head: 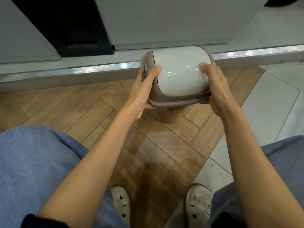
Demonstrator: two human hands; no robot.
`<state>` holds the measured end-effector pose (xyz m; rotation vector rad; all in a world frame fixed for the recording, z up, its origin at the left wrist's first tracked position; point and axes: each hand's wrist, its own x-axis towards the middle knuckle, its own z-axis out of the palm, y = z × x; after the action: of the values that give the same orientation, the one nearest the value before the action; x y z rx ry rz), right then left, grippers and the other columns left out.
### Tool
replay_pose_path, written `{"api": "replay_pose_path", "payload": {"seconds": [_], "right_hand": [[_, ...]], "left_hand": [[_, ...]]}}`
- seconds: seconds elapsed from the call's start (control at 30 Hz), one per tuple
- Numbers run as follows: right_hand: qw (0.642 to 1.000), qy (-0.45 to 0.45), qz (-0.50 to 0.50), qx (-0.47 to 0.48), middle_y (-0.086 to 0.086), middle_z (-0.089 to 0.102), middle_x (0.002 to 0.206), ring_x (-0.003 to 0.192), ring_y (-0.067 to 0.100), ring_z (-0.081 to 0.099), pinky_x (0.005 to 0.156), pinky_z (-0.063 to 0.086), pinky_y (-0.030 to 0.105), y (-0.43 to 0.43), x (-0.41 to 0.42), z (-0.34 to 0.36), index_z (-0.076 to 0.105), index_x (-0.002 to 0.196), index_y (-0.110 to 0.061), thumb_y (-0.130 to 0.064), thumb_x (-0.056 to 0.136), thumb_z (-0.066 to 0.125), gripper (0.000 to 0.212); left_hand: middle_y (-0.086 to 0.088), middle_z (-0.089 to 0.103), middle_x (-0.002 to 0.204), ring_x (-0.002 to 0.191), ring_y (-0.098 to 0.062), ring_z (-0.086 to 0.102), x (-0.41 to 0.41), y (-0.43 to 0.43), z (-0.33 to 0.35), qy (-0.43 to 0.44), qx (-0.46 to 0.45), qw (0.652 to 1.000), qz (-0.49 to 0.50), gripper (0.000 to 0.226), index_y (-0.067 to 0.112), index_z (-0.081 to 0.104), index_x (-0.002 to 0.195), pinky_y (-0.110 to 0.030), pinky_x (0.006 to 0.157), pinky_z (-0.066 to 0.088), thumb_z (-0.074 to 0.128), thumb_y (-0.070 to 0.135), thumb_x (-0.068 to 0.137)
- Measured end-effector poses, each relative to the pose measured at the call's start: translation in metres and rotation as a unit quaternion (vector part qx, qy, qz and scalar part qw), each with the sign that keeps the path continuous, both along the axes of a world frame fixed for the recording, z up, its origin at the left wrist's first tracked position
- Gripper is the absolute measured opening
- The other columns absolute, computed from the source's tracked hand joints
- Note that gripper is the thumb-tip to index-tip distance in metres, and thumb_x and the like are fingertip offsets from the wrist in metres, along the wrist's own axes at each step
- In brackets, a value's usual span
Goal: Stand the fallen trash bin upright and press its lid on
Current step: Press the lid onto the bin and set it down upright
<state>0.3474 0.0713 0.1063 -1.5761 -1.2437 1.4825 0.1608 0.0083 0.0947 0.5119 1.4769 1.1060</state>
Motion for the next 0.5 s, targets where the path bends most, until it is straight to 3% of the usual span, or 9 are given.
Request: {"api": "replay_pose_path", "payload": {"seconds": [0.1, 0.23, 0.33, 0.43, 0.5], "right_hand": [[1.0, 0.008, -0.01, -0.002, -0.008, 0.056, 0.106, 0.098, 0.019, 0.058, 0.091, 0.054, 0.058, 0.004, 0.0, -0.001, 0.047, 0.121, -0.034, -0.051, 0.088, 0.054, 0.038], [1.0, 0.014, -0.015, 0.005, -0.008, 0.054, 0.107, 0.097, 0.016, 0.057, 0.079, 0.057, 0.046, 0.002, 0.001, -0.005, 0.046, 0.131, -0.029, -0.054, 0.078, 0.053, 0.059], [0.999, 0.022, -0.021, 0.019, -0.009, 0.054, 0.109, 0.098, 0.014, 0.057, 0.073, 0.055, 0.038, 0.003, 0.003, -0.01, 0.045, 0.135, -0.025, -0.053, 0.078, 0.053, 0.064], [0.999, 0.029, -0.018, 0.022, -0.008, 0.054, 0.109, 0.098, 0.014, 0.057, 0.068, 0.055, 0.034, 0.008, 0.0, -0.011, 0.044, 0.135, -0.024, -0.052, 0.078, 0.053, 0.064], [0.999, 0.027, -0.015, 0.016, -0.006, 0.054, 0.111, 0.101, 0.019, 0.058, 0.071, 0.059, 0.039, 0.015, -0.003, -0.011, 0.044, 0.133, -0.025, -0.054, 0.077, 0.053, 0.064]], "left_hand": [[0.003, 0.055, 0.136, 0.103, -0.013, 0.059, 0.003, 0.0, 0.001, -0.003, 0.001, 1.0, 0.012, 0.072, 0.037, 0.035, 0.15, -0.042, 0.064, 0.061, 0.063, 0.057, 0.086], [0.002, 0.055, 0.139, 0.115, -0.022, 0.058, 0.007, 0.001, -0.002, 0.006, -0.011, 1.0, 0.019, 0.082, 0.039, 0.038, 0.149, -0.053, 0.078, 0.059, 0.066, 0.064, 0.076], [0.002, 0.056, 0.14, 0.117, -0.024, 0.058, 0.007, 0.003, -0.003, 0.026, -0.014, 0.999, 0.02, 0.089, 0.04, 0.039, 0.148, -0.055, 0.08, 0.059, 0.067, 0.068, 0.068], [0.005, 0.059, 0.136, 0.114, -0.02, 0.06, 0.003, 0.009, -0.002, 0.027, -0.008, 0.999, 0.016, 0.078, 0.04, 0.043, 0.146, -0.048, 0.073, 0.062, 0.066, 0.064, 0.075], [0.005, 0.061, 0.133, 0.112, -0.019, 0.061, 0.001, 0.015, -0.001, 0.018, -0.008, 1.0, 0.016, 0.068, 0.036, 0.047, 0.143, -0.051, 0.075, 0.061, 0.065, 0.06, 0.082]]}}
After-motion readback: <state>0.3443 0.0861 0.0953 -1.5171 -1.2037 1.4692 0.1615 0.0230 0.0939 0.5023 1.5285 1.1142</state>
